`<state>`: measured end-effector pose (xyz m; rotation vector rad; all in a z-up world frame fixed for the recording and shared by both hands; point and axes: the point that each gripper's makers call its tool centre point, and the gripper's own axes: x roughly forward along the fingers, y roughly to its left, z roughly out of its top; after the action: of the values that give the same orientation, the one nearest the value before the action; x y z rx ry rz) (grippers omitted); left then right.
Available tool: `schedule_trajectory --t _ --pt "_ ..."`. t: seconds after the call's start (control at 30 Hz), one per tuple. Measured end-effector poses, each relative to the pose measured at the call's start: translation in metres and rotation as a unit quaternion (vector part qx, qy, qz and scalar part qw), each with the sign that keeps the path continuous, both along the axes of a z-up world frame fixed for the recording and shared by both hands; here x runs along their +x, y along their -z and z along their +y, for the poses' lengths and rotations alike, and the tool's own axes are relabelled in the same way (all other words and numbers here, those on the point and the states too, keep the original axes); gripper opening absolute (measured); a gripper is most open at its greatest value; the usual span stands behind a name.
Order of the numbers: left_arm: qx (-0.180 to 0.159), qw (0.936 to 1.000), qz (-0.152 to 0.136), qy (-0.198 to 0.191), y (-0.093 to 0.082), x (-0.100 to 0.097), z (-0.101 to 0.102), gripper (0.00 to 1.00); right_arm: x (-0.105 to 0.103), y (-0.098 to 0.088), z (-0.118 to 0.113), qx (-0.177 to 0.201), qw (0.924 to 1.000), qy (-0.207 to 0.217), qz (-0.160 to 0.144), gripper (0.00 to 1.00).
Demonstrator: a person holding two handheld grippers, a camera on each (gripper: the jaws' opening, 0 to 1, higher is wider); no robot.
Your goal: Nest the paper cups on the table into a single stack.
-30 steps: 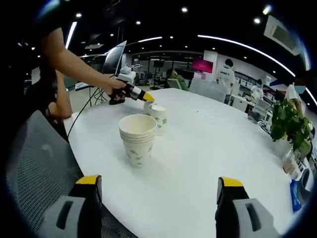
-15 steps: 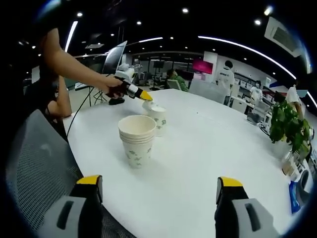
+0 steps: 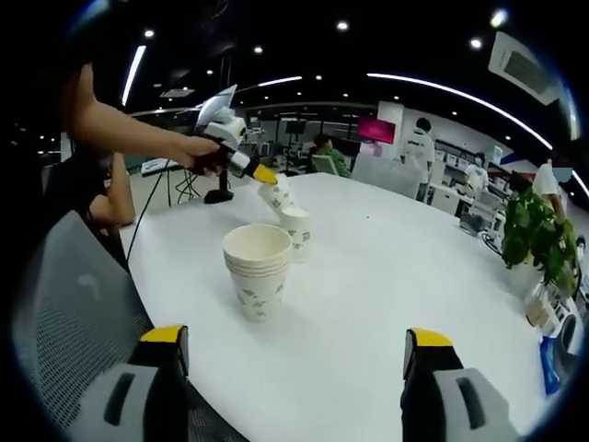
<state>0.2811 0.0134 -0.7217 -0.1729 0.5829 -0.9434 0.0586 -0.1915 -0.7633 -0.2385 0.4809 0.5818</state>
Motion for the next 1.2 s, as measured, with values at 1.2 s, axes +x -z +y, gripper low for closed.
schedule_trajectory --t 1.2 --pt "0.064 0.9915 -0.051 0.101 -0.078 -0.124 -0.053 0.0 -0.001 -0.002 0.003 0.009 0.9999 -0.004 -0.01 1.0"
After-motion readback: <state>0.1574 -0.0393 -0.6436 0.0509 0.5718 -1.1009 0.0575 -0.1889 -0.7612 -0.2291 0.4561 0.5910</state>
